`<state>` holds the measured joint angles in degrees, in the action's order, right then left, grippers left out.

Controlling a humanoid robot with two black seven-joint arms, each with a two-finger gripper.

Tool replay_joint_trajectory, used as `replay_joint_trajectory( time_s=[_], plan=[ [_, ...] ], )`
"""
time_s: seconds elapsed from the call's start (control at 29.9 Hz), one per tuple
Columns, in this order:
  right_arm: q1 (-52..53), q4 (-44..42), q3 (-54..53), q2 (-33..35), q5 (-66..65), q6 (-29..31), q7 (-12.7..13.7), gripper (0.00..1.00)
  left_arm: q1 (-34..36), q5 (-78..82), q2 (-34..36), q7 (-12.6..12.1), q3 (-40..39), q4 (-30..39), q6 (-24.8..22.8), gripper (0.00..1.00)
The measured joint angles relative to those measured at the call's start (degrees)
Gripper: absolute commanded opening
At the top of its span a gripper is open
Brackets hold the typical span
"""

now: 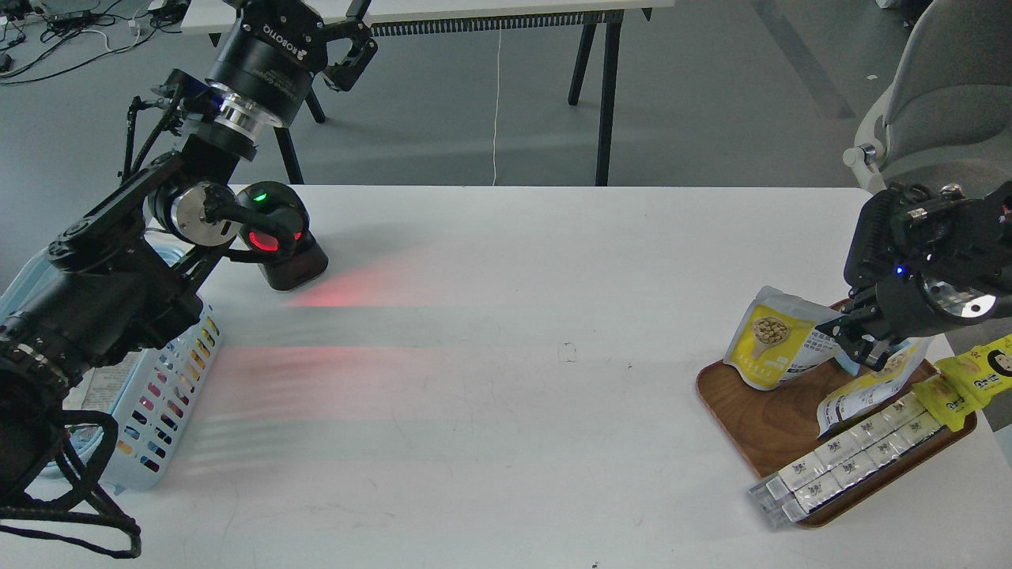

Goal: Scan snack and place in basket
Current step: 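Lift the yellow pouch with the right gripper and carry it toward the table center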

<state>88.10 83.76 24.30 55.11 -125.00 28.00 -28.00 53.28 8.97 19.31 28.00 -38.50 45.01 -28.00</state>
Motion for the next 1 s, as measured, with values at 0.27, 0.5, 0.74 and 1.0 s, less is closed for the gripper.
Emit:
replay_joint_trajectory(
  time_s=[0.27,0.5,0.74,1.0],
  plan=[
    [3.2,0.1,-1.8,0.0,0.0,0.0,0.0,0.0,0.1,0.0,0.0,0.0,0.0,0.0,0.0,1.0],
    [5.0,0.8,-6.7,-5.8,0.0,0.0,0.0,0.0,0.2,0.0,-0.2,0.0,0.0,0.0,0.0,1.0],
    [5.1,2.9,-10.8,-15.4,0.0,0.0,0.0,0.0,0.2,0.0,-0.3,0.0,0.0,0.0,0.0,1.0],
    [5.1,3.1,-16.1,-26.3,0.0,0.0,0.0,0.0,0.3,0.0,-0.5,0.0,0.0,0.1,0.0,1.0]
  ],
)
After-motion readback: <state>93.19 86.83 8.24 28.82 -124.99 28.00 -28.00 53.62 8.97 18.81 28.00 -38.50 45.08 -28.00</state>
